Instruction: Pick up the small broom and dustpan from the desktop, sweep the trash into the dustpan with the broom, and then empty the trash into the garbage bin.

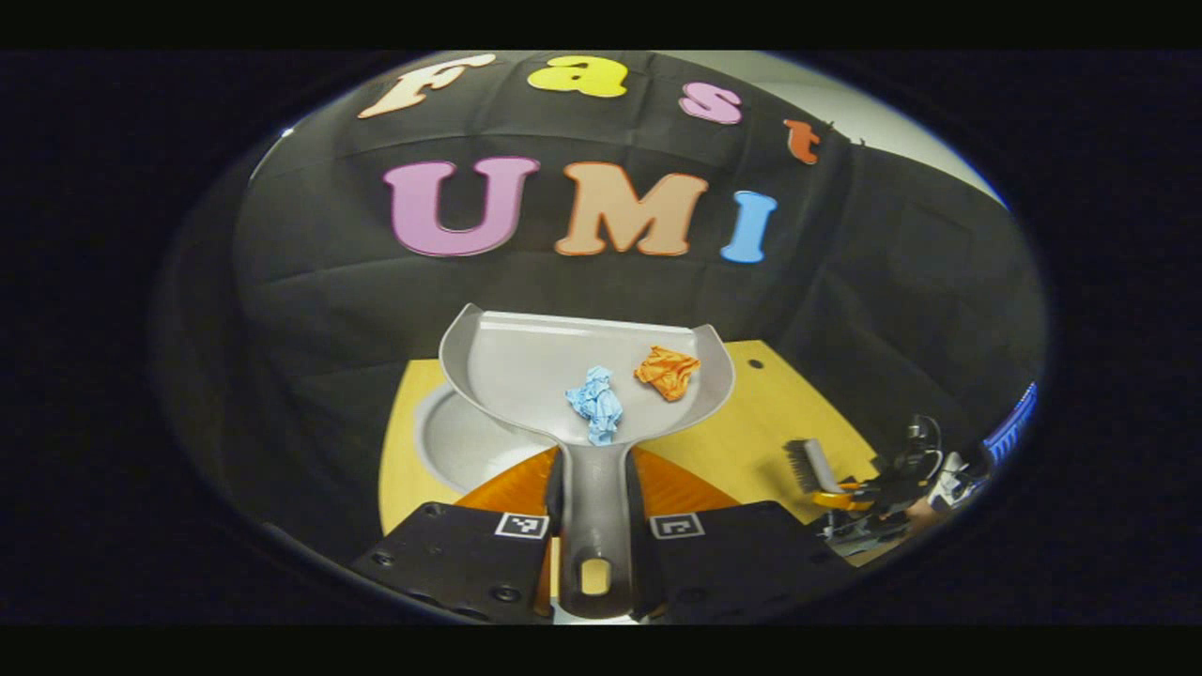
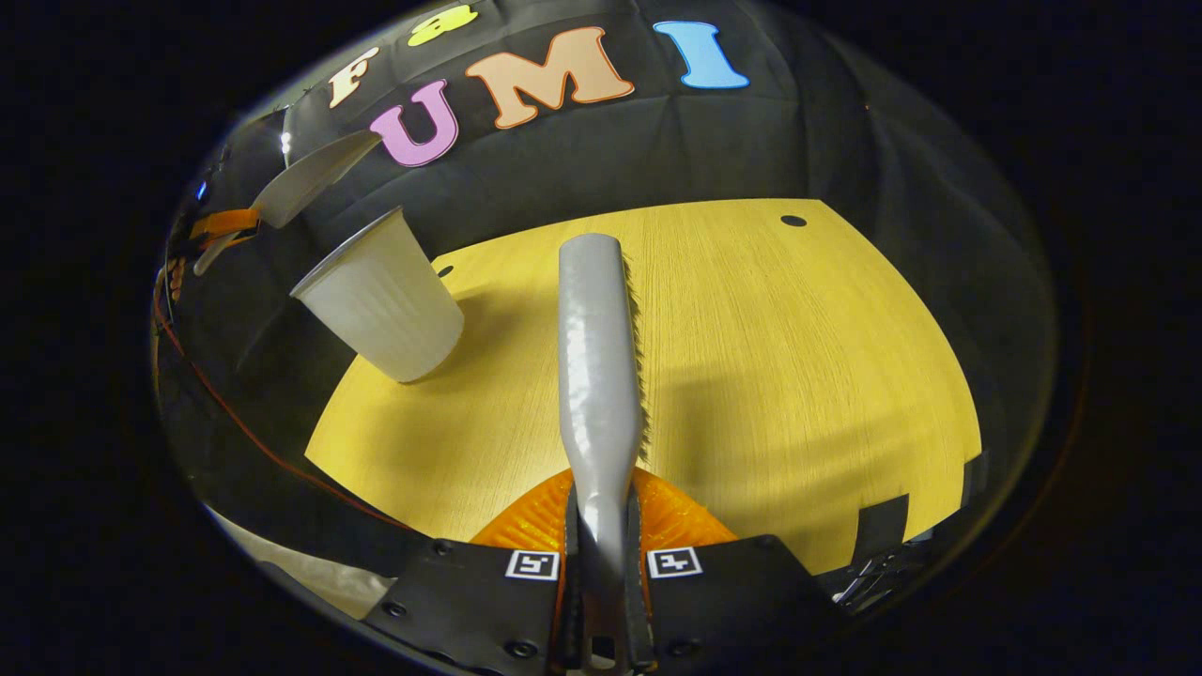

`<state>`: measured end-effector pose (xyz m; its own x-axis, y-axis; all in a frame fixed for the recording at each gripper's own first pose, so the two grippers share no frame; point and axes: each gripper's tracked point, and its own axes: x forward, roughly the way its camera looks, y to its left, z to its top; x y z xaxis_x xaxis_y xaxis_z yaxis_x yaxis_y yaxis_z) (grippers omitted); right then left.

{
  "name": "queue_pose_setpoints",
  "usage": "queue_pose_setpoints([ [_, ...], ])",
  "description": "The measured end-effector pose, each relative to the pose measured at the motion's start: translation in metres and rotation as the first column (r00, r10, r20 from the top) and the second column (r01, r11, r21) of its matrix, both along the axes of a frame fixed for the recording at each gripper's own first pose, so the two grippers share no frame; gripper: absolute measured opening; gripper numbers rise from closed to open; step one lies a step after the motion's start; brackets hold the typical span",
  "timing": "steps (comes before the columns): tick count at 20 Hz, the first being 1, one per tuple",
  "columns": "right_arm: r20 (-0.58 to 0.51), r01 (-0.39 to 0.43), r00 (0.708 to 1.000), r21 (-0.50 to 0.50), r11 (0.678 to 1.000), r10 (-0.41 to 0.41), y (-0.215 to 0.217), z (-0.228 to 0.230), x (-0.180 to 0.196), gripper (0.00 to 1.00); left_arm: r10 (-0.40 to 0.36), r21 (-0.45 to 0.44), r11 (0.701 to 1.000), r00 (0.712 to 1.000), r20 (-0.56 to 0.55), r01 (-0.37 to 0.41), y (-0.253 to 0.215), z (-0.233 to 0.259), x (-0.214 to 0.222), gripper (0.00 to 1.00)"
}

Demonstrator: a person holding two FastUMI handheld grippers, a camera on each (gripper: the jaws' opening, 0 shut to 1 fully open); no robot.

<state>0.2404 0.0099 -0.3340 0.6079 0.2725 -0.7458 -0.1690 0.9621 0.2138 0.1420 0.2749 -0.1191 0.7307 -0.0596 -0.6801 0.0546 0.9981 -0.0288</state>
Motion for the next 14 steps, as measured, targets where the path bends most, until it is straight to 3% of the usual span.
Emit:
queue_pose_setpoints([
  [2, -0.009, -0.008, 1.0, -0.01, 1.0, 0.008, 0.004, -0.001, 0.001, 0.2, 0.071, 0.144, 0.988, 0.995, -0.068, -0.061, 0.046, -0.011, -0.009, 0.25],
  [4, -0.017, -0.008, 1.0, -0.009, 1.0, 0.008, 0.005, -0.002, 0.001, 0.2, 0.088, 0.274, 0.96, 0.987, -0.136, -0.048, 0.079, -0.017, -0.018, 0.25],
  [8, -0.018, -0.004, 1.0, -0.006, 1.0, 0.004, 0.005, 0.0, 0.001, 0.2, 0.076, 0.345, 0.938, 0.959, -0.273, 0.024, 0.089, -0.028, -0.033, 0.25],
  [14, -0.013, -0.01, 1.0, -0.012, 1.0, 0.01, 0.006, 0.001, 0.0, 0.2, 0.063, 0.473, 0.868, 0.911, -0.407, 0.151, 0.101, -0.029, -0.046, 0.25],
])
